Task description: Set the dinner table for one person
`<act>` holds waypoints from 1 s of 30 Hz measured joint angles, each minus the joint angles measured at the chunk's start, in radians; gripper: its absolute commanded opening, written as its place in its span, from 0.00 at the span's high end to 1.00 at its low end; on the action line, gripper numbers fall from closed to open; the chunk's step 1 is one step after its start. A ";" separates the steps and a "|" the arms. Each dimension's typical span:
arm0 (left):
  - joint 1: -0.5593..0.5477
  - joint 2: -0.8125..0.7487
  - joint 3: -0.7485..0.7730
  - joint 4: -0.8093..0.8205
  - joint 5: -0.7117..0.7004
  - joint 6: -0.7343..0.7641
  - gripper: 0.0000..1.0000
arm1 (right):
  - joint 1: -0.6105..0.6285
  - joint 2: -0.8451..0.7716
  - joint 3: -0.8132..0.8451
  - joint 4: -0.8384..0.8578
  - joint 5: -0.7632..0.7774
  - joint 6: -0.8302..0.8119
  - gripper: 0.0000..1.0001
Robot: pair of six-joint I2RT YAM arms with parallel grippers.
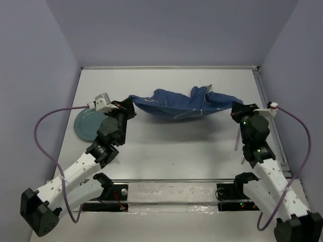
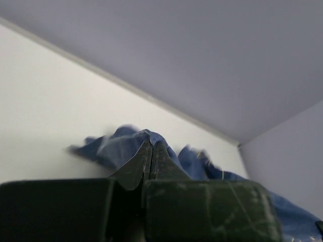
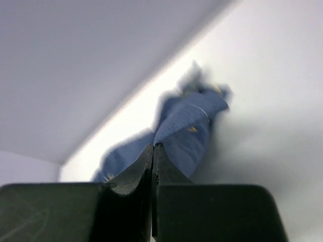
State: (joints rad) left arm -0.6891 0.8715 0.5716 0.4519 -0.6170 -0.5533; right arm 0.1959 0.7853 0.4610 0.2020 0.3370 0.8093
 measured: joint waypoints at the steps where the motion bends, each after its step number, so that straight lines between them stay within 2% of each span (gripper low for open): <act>1: -0.003 -0.040 0.031 -0.009 -0.012 0.017 1.00 | 0.000 -0.058 0.036 -0.037 0.001 -0.024 1.00; 3: -0.008 -0.106 0.078 -0.009 -0.021 0.037 1.00 | 0.000 -0.164 0.143 -0.113 -0.001 -0.076 1.00; 6: -0.025 -0.164 0.161 -0.016 -0.013 0.064 1.00 | 0.002 -0.219 0.304 -0.207 -0.046 -0.130 1.00; 9: -0.043 -0.175 0.229 -0.028 0.003 0.083 1.00 | 0.002 -0.210 0.454 -0.284 -0.100 -0.171 1.00; 14: -0.045 -0.160 0.293 -0.055 0.008 0.113 1.00 | 0.002 -0.163 0.604 -0.415 -0.146 -0.234 1.00; 18: -0.045 -0.117 0.305 -0.060 -0.005 0.134 1.00 | 0.002 -0.065 0.685 -0.443 -0.166 -0.277 1.00; 23: -0.035 -0.032 0.306 -0.052 -0.019 0.146 1.00 | 0.000 0.134 0.689 -0.422 -0.180 -0.312 1.00; 26: 0.038 0.044 0.306 -0.047 0.005 0.146 1.00 | -0.003 0.286 0.688 -0.405 -0.180 -0.327 1.00; 30: 0.243 0.170 0.330 -0.068 0.122 0.101 1.00 | -0.023 0.447 0.726 -0.407 -0.201 -0.336 1.00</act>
State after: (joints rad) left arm -0.4465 1.0412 0.9012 0.3843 -0.4950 -0.4526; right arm 0.1734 1.2327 1.1873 -0.2054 0.1356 0.4736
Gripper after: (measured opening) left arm 0.017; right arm 0.011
